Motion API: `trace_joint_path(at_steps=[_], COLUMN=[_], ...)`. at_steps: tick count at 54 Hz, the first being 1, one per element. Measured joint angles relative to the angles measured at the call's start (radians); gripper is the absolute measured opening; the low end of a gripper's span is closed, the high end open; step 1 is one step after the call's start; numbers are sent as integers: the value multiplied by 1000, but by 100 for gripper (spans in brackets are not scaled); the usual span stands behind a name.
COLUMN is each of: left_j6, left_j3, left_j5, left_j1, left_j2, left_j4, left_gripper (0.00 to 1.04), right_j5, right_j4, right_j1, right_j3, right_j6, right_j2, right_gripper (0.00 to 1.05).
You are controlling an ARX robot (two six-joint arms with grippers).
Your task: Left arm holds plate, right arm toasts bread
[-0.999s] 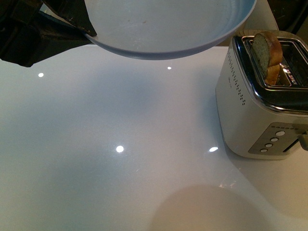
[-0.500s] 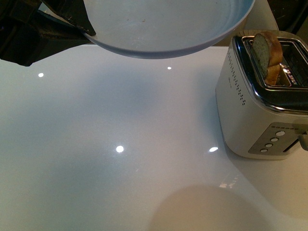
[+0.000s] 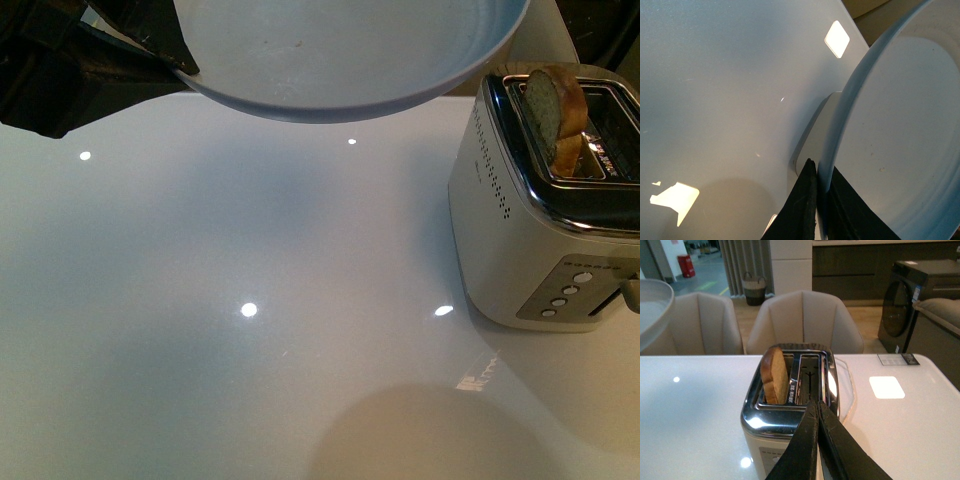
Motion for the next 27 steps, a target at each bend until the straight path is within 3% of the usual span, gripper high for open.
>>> trace_joint_path(at_steps=[10, 27], left_j6=[0, 0], left_j3=[0, 0], left_j5=[1, 0], left_j1=[0, 0], left_j2=[0, 0], left_j4=[0, 0], left_gripper=[3, 3], right_j5=[0, 0], right_j4=[-11, -12], right_j1=[0, 0], right_j3=[0, 0], right_j6=[-1, 0], right_j2=[-31, -33], right_gripper=[2, 56])
